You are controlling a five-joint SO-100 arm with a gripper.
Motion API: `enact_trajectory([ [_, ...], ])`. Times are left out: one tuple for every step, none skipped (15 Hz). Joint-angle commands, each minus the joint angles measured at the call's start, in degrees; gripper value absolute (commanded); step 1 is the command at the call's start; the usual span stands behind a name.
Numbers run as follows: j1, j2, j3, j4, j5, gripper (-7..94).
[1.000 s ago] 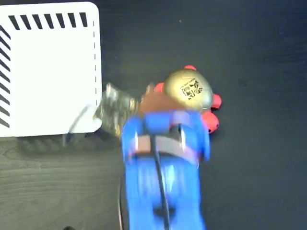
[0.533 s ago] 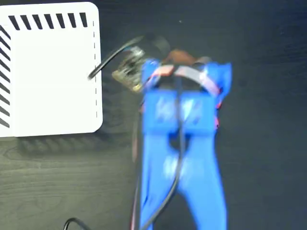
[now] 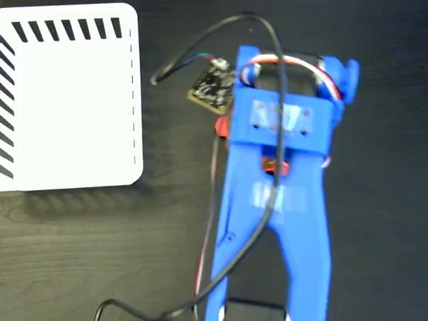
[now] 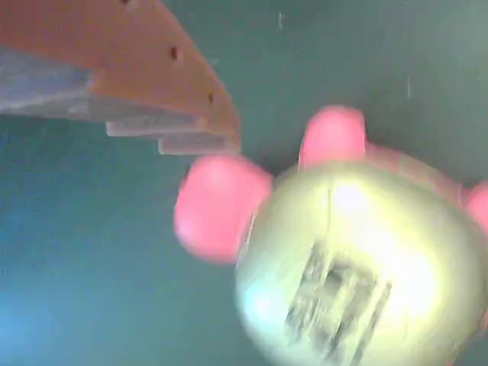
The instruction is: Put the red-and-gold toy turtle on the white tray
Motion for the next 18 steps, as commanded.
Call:
enact_trajectory([
  [0.1,0.0,-2.5,1.4,3.4,56],
  [-0.6,-0.8,-1.8,1.2,5.4,56],
  [-1.4,-1.7,-1.5,1.2,6.9,56],
  [-1.8,-2.5,-1.6,1.2,8.3,56],
  [-1.8,-3.2,-1.9,1.2,9.6,62],
  [-1.8,-3.9,-2.4,1.2,10.7,62],
  [-2.1,-4.4,-2.5,1.1,11.5,62],
  [-2.2,-4.7,-1.9,0.4,12.2,62],
  [-2.3,-4.7,-1.1,-0.6,12.5,62],
  [-2.4,-5.1,-0.4,-1.0,12.7,70],
  [-2.5,-5.2,0.3,-1.2,12.8,71],
  [-2.7,-5.2,1.1,-2.0,12.8,71],
  [-2.7,-5.3,2.4,-3.3,13.2,71],
  [-2.7,-5.6,3.4,-4.6,13.5,71],
  [-2.7,-6.2,4.3,-5.9,14.0,71],
  [-2.6,-6.8,5.7,-8.2,14.5,71],
  [-2.5,-7.6,6.5,-9.8,14.8,71],
  [-2.5,-8.2,7.0,-10.7,14.8,71],
])
